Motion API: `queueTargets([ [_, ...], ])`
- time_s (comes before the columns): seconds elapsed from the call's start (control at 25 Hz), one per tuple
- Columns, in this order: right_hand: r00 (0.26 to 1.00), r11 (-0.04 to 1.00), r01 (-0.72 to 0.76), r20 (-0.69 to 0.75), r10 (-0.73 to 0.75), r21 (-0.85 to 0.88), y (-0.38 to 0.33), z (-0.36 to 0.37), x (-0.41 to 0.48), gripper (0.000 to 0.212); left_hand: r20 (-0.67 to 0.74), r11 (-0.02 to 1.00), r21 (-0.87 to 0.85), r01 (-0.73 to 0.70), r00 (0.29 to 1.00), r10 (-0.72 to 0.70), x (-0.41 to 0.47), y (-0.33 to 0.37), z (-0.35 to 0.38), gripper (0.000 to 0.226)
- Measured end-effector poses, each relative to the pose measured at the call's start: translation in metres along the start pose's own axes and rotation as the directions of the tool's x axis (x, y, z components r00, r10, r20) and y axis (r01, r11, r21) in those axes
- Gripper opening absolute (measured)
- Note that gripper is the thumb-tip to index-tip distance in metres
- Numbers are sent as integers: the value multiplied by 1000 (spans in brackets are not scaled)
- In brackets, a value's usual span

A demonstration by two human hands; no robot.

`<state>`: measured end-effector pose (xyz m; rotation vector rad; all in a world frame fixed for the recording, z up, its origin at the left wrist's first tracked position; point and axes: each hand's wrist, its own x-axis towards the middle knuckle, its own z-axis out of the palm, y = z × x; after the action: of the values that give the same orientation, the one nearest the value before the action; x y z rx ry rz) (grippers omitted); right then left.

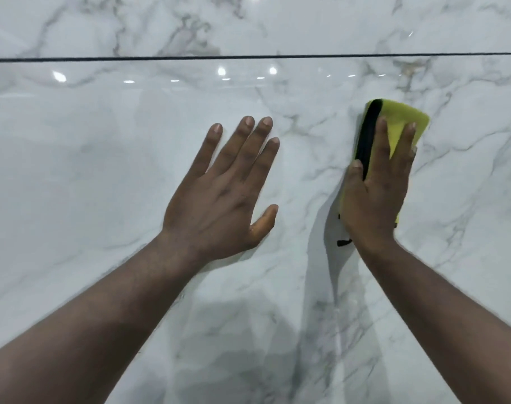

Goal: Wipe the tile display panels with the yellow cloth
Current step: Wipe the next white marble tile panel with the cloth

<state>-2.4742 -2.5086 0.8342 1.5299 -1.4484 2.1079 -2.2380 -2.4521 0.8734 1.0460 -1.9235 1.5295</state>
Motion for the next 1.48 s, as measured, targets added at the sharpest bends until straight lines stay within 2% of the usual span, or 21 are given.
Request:
queueTargets([
  [0.04,1000,1000,9,7,-9,-7,-12,5,-9,69,-26,999,-46,12,1000,-13,0,-1,-3,90],
  [0.12,970,977,208,143,-198,-52,-17,6,-38,68,-83,991,-128,41,995,-51,0,-4,-11,90],
  [0.24,758,789,609,351,-550,-78,12,-9,-66,69,-99,997,-35,69,993,-72,-18,-22,-22,91],
  [0.28,755,778,620,344,-558,-100,20,-11,-65,69,-78,998,9,66,995,-66,-28,-31,-25,92],
  [0.32,815,832,546,294,-499,-102,22,-10,-64,68,-53,997,41,67,997,-64,-38,-39,-26,92],
  [0.4,980,982,182,97,-176,-57,-1,6,-66,67,1,996,61,66,998,-66,-57,-55,-29,92],
  [0.48,989,988,-149,-12,150,36,-50,28,-79,69,34,998,59,31,999,-33,-67,-67,-30,90],
  [0.52,987,987,-157,-13,158,35,-72,36,-90,70,36,998,58,-2,999,0,-71,-73,-31,89],
  [0.6,991,995,95,93,-92,-24,-88,43,-119,69,26,997,54,-59,998,58,-78,-86,-36,88],
  [0.68,925,944,325,224,-307,-49,-82,35,-124,67,12,998,48,-47,999,47,-86,-99,-40,88],
  [0.72,931,949,312,214,-296,-47,-80,31,-115,66,15,998,53,-37,999,36,-91,-103,-41,88],
  [0.84,989,991,-109,108,100,76,-102,34,-96,68,18,998,47,-46,999,45,-98,-106,-35,88],
  [0.88,990,997,-74,124,69,34,-110,36,-105,68,7,999,19,-44,999,44,-98,-105,-36,88],
  [1.0,927,954,297,251,-280,-31,-101,31,-129,65,11,999,8,-33,999,33,-98,-104,-37,89],
  [1.04,943,967,254,230,-242,-25,-99,27,-122,66,17,999,15,-37,999,37,-99,-104,-37,89],
  [1.12,989,999,-32,149,25,42,-110,28,-104,68,26,999,21,-43,999,42,-100,-104,-38,88],
  [1.16,983,994,-96,162,87,47,-123,31,-101,68,31,999,22,-42,999,41,-100,-103,-38,88],
  [1.24,948,982,190,263,-182,-6,-129,33,-120,65,27,999,12,-38,999,37,-99,-103,-39,88],
  [1.32,832,901,433,386,-399,-3,-109,24,-133,63,21,999,-3,-37,999,37,-99,-105,-41,87],
  [1.4,904,947,322,295,-310,7,-98,22,-117,64,18,999,-26,-25,1000,26,-106,-111,-47,84],
  [1.48,988,998,-9,152,-1,61,-118,34,-106,70,12,1000,-7,-16,1000,16,-122,-118,-55,82],
])
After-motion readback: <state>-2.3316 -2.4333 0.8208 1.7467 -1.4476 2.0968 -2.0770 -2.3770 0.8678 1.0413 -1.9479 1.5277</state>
